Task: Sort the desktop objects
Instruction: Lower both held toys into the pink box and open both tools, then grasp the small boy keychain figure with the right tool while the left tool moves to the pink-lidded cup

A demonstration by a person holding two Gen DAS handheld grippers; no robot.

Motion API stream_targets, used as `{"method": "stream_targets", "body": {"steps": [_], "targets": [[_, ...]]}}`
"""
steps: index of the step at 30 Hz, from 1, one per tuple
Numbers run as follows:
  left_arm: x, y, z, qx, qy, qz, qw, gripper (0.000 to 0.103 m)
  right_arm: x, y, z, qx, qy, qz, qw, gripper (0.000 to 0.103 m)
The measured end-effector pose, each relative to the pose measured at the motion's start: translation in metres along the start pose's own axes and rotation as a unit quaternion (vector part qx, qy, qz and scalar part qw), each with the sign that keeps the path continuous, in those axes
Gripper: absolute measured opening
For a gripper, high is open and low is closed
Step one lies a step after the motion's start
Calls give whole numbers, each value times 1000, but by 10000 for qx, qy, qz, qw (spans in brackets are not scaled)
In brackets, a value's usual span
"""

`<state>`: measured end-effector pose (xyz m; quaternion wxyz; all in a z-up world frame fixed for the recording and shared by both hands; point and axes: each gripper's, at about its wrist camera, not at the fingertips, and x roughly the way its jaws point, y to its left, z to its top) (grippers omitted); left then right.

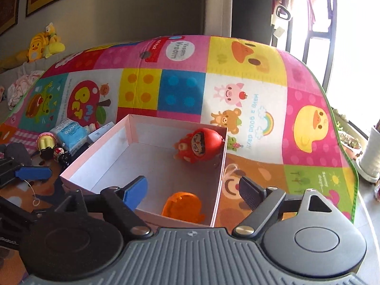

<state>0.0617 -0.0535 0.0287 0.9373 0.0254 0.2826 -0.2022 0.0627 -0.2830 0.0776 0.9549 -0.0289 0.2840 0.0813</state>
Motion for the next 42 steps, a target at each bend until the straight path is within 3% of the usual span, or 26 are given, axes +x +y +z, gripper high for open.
{"method": "stream_targets", "body": {"steps": [5,9,12,18,22,25,26,29,31,34,38,42], "targets": [[7,3,-7,-283,38,-261,9993,98,9,-14,-5,344,153,-22,9993,85],[8,4,-8,-395,24,-363,9986,99,26,-13,-3,587,470,225,9969,85],[9,4,-8,-441,39,-469,9979,99,32,-2,-4,558,422,388,9968,84],[10,7,-4,-634,-124,-560,9963,100,54,15,12,458,197,317,9983,84],[2,10,0,-635,-212,-404,9969,100,71,27,19,130,-9,43,9999,84],[-20,15,-4,-374,-452,-3,9983,100,60,32,23,-123,-268,-158,9994,81],[-30,18,-7,-288,-579,292,9975,100,51,35,24,-234,-399,-226,9987,80],[-54,33,-12,-242,-984,1497,9835,100,24,53,23,-635,-686,-196,9954,81],[-68,54,-14,-681,-1210,2040,9691,101,14,71,22,-863,-697,45,9938,81],[-82,84,-22,-1354,-1327,2403,9520,102,14,110,17,-1307,-695,409,9881,78],[-89,119,-37,-1796,-1169,2873,9336,103,31,176,8,-2160,-669,706,9715,51],[-99,151,-54,-2529,-1060,2893,9171,103,59,229,2,-2688,-417,815,9588,48]]}}
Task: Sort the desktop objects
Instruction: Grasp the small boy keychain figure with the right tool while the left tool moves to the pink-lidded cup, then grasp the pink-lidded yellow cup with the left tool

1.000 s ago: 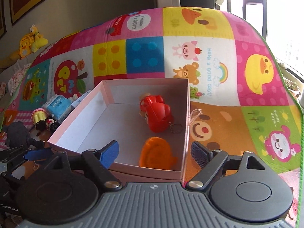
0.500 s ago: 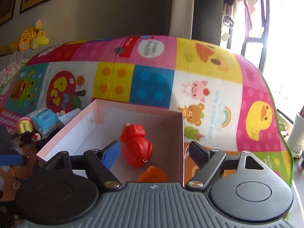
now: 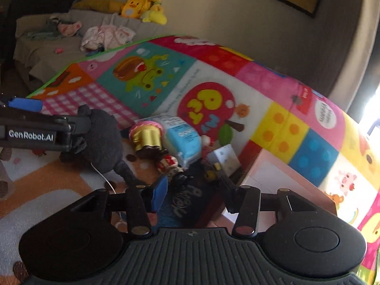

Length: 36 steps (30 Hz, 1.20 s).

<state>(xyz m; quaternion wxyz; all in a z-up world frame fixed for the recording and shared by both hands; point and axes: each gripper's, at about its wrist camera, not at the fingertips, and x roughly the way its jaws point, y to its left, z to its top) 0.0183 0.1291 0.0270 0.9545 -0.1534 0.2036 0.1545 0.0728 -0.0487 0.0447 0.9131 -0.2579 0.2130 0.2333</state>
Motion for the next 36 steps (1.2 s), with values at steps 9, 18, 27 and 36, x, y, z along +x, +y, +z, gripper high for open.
{"method": "stream_targets", "body": {"steps": [9,18,27,36], "targets": [[1,23,-2,-763,159,-588,9952,103,83,13,18,236,801,42,9965,47],[1,17,-3,-685,114,-691,9952,103,-3,-2,-5,143,825,790,9933,36],[-18,-48,-3,1171,-167,-1067,9872,103,-74,-74,-72,1187,837,6,9894,44],[7,-112,21,3059,36,-796,9487,87,-86,-97,-126,2422,402,21,9694,72]]}}
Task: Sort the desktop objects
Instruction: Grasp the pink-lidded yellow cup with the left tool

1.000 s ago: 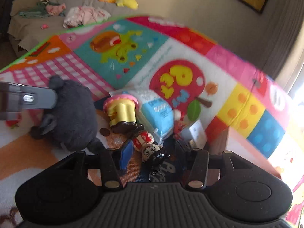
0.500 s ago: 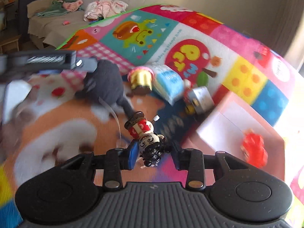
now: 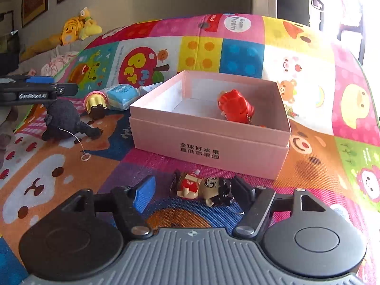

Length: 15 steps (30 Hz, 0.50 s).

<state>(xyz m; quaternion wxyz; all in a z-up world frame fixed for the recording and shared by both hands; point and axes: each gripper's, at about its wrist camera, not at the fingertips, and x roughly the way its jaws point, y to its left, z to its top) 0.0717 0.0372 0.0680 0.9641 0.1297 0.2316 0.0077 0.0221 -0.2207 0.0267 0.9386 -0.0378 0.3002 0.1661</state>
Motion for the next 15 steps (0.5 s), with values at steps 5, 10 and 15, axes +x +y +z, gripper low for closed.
{"method": "stream_targets", "body": {"steps": [5,10,15], "targets": [[47,-15,5,1136,673,-86,9912,97,3,-8,-4,243,-121,137,9995,78],[89,-14,5,1402,1382,-146,9803,83,8,-21,-3,652,26,342,9973,86],[112,-13,3,1369,1728,-157,9753,71,13,-36,-4,1124,187,506,9922,87]]}}
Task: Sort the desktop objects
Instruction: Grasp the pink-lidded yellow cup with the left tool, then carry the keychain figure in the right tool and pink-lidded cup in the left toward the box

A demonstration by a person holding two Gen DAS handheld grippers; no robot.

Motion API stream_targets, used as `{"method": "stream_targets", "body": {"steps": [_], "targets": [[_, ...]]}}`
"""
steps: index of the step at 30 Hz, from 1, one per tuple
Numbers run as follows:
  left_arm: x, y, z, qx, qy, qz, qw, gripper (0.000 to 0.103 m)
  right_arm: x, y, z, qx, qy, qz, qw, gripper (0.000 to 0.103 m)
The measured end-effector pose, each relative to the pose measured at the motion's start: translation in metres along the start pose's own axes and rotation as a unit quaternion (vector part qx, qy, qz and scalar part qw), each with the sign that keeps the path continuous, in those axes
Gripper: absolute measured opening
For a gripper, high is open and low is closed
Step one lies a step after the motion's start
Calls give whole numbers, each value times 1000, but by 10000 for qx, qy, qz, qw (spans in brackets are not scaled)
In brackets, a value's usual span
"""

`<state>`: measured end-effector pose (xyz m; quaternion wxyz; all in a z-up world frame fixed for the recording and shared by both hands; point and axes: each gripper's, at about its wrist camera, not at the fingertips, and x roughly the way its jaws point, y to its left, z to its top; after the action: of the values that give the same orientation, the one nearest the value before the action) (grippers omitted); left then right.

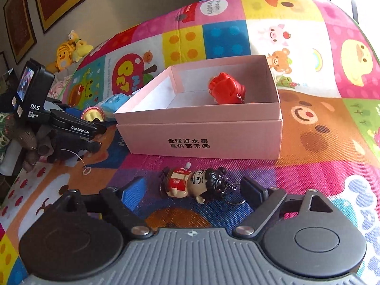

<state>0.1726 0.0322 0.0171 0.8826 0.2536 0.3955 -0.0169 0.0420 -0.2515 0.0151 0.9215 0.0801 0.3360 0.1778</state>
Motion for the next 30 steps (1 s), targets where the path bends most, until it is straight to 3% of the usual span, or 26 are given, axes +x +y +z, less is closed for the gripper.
{"method": "stream_targets", "body": {"steps": [2,4,8,11,16,18,21,23,27,30], "targets": [[-1,-5,0,129,-34,150,9998,56,1,-5,1,165,30,60,9998,88],[-5,-9,-2,221,-105,253,9994,48,1,-9,1,256,17,111,9996,89],[-42,-25,-9,450,-638,333,9964,47,1,-7,0,222,3,86,9997,90],[-83,-46,-22,653,-1048,51,9923,47,2,-8,1,253,-3,100,9996,91],[-131,-100,-65,1714,-1446,-219,9743,49,2,-5,1,197,-13,37,9998,91],[-140,-111,-78,1827,-1457,-405,9715,51,2,-4,0,156,-18,-26,9999,91],[-155,-120,-94,1598,-1527,-814,9719,64,3,-2,0,113,-16,-98,9999,91],[-163,-122,-101,1291,-1594,-1209,9712,80,3,-1,0,87,-10,-134,9999,91],[-173,-120,-107,589,-1672,-2003,9636,86,3,2,0,18,-2,-304,9995,94],[-181,-115,-113,207,-1788,-2209,9585,91,3,4,0,-6,-9,-442,9990,97]]}}
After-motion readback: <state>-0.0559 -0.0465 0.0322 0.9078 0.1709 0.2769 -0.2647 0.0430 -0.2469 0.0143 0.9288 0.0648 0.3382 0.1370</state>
